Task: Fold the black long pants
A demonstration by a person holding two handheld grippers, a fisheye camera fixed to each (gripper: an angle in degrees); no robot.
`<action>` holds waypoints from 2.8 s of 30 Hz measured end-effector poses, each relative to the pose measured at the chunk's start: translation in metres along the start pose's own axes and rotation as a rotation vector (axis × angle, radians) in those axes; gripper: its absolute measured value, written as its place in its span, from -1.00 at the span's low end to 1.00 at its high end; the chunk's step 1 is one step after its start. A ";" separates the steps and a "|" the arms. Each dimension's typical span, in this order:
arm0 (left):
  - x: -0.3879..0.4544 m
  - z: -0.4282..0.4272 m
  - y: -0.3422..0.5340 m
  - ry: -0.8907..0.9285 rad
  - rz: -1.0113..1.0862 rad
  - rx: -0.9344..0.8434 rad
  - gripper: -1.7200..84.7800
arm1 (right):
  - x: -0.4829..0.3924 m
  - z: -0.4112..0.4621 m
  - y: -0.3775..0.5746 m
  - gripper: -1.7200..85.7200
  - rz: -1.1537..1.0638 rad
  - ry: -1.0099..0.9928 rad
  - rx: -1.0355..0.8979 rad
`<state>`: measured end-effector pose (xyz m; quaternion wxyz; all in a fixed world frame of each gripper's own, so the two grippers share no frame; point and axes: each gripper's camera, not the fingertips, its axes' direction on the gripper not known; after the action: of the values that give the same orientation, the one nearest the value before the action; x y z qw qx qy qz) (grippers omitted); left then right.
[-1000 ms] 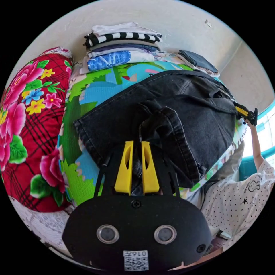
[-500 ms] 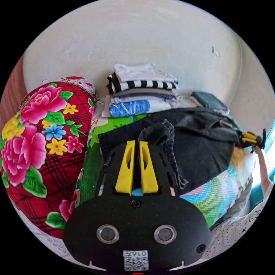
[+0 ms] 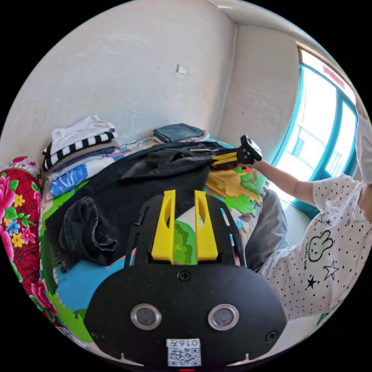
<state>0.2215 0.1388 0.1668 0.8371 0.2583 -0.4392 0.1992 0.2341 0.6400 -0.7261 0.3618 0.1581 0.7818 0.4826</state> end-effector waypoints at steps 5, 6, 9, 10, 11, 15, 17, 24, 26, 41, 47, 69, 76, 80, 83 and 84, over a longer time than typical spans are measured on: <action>0.087 0.025 -0.003 -0.074 0.147 -0.005 -0.77 | -0.005 -0.071 0.040 -0.90 -0.055 -0.009 0.079; 0.095 0.030 -0.003 -0.076 0.157 -0.004 -0.77 | -0.004 -0.093 0.054 -0.91 -0.055 -0.050 0.103; 0.140 0.057 -0.001 -0.032 0.233 -0.039 -0.74 | -0.005 -0.137 0.094 -0.91 -0.024 -0.179 0.105; 0.159 0.069 0.001 -0.025 0.264 -0.056 -0.72 | -0.006 -0.148 0.111 -0.91 0.000 -0.232 0.080; 0.177 0.081 0.005 -0.027 0.300 -0.073 -0.71 | -0.007 -0.151 0.120 -0.91 0.008 -0.254 0.066; 0.225 0.111 0.016 -0.041 0.394 -0.104 -0.71 | -0.012 -0.160 0.193 -0.90 0.066 -0.321 0.036; 0.244 0.124 0.019 -0.008 0.404 -0.087 -0.72 | -0.012 -0.155 0.223 -0.88 0.076 -0.341 0.029; 0.262 0.163 0.011 -0.104 0.329 -0.140 -0.72 | 0.080 -0.189 0.386 -0.75 0.615 -0.516 0.398; 0.264 0.194 0.011 -0.104 0.287 -0.296 -0.76 | 0.103 -0.201 0.437 -0.74 0.784 -0.415 0.456; 0.291 0.167 0.031 -0.011 0.201 -0.233 -0.97 | 0.263 -0.168 0.620 -0.62 1.285 -0.106 0.141; 0.279 0.145 0.016 -0.023 0.121 -0.108 -0.82 | 0.293 -0.173 0.653 -0.66 1.358 -0.292 0.278; 0.300 0.165 -0.053 0.307 0.175 -0.282 -0.98 | 0.377 -0.233 0.501 -0.87 1.139 0.354 0.015; 0.196 0.042 -0.035 -0.098 -0.059 -0.077 -0.90 | 0.345 -0.218 0.468 -0.82 1.163 0.474 -0.105; 0.085 -0.035 -0.009 -0.415 -0.368 -0.064 -0.78 | 0.275 -0.258 0.391 -0.75 0.979 0.331 0.134; 0.035 -0.057 0.009 -0.490 -0.435 -0.151 -0.80 | 0.206 -0.269 0.310 -0.67 0.722 0.102 0.300; 0.028 -0.058 0.012 -0.478 -0.432 -0.169 -0.82 | 0.177 -0.267 0.275 -0.65 0.615 0.021 0.341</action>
<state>0.2663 0.1864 0.1654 0.7518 0.3147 -0.5731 -0.0860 -0.1079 0.7080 -0.4874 0.1599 0.4394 0.7706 0.4330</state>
